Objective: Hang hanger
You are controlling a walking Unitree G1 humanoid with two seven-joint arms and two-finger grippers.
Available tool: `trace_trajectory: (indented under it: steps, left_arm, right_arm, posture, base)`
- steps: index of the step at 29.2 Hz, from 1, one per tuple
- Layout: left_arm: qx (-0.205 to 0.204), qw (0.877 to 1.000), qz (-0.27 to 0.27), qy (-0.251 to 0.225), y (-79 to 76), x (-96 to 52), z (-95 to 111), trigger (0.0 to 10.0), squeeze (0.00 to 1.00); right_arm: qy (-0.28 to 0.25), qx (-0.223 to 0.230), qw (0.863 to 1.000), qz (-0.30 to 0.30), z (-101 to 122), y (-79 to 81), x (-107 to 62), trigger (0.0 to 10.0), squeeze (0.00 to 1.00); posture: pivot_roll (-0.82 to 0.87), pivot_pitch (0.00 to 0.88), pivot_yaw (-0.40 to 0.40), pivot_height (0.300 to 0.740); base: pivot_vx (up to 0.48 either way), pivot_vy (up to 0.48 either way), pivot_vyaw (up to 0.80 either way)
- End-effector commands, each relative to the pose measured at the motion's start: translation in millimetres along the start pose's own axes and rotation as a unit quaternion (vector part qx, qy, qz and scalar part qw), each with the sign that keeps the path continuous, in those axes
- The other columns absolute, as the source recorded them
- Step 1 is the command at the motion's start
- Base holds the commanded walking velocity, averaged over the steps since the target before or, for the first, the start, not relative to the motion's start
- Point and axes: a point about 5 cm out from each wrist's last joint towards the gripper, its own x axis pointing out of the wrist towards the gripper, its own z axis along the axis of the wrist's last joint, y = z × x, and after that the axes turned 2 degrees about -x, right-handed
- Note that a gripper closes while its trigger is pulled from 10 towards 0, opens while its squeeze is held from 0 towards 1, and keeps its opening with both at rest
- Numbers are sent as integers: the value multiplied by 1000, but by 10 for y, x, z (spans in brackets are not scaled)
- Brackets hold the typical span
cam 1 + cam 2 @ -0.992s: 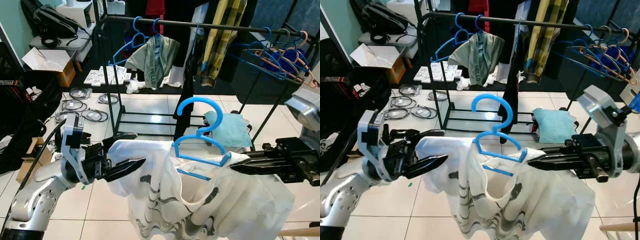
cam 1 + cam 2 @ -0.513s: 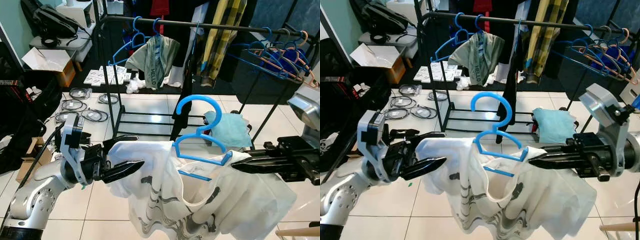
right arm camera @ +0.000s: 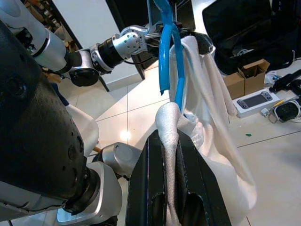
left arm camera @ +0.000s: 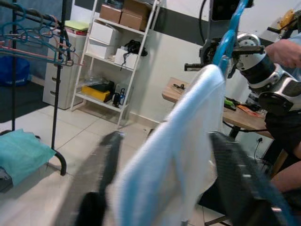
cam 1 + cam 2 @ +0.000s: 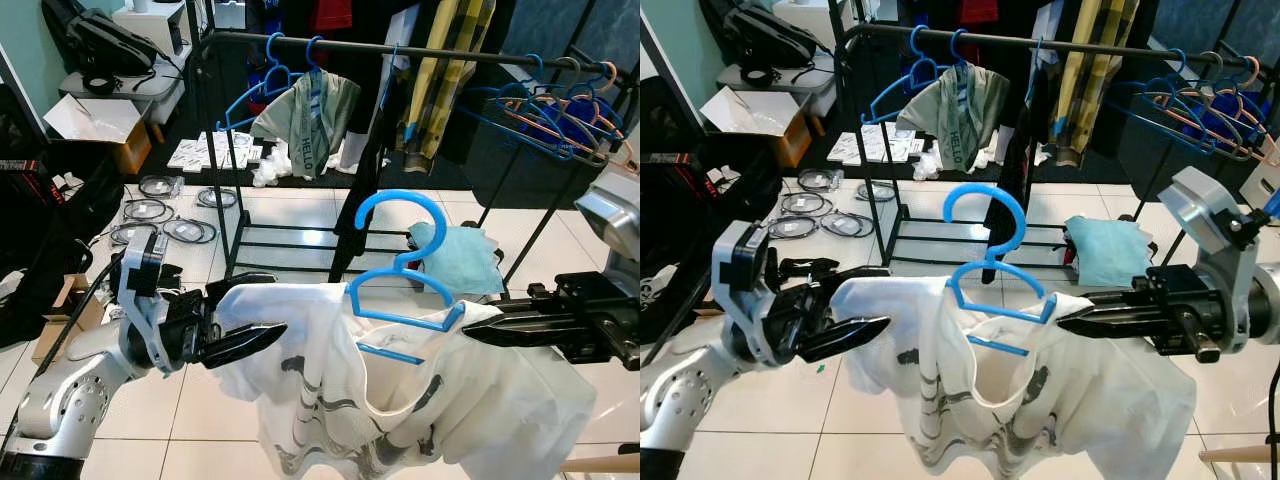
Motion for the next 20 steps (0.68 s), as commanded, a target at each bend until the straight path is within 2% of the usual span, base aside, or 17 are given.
trace_trajectory:
  steps: [1,5,6,9,10,12,13,20]
  left_arm:
    - [-10,995,94,32,143,-343,-30,0,0]
    - [-10,996,88,32,130,-336,-24,0,0]
    - [-8,995,89,34,135,-337,-20,4549,0]
    - [-7,995,90,35,140,-338,-17,4549,0]
    - [-13,995,87,38,142,-346,-10,10000,871]
    - [-13,995,87,38,142,-346,-10,10000,871]
    - [-16,995,86,40,143,-352,-1,10000,1000]
    - [-13,995,93,33,176,-406,78,10000,1000]
  right_arm:
    - [-15,-31,999,-16,161,54,-165,0,0]
    - [-16,-32,999,-16,164,52,-165,0,0]
    - [-16,-32,999,-16,166,52,-165,0,0]
    - [-16,-32,999,-16,167,52,-165,0,0]
    - [-16,-33,999,-16,168,51,-166,0,0]
    - [-16,-33,999,-16,168,51,-166,0,0]
    - [-16,-33,999,-17,169,51,-167,0,0]
    - [-17,-33,999,-18,173,51,-176,0,0]
  posture:
    - [-83,84,-35,740]
    - [-82,84,-35,740]
    - [-83,84,-35,740]
    - [-83,84,-35,740]
    - [-83,84,-35,740]
    - [-83,84,-35,740]
    - [-83,84,-34,740]
    - [-82,82,-33,740]
  base:
    - [0,0,0]
    - [0,0,0]
    - [0,0,0]
    - [0,0,0]
    - [0,0,0]
    - [0,0,0]
    - [0,0,0]
    - [0,0,0]
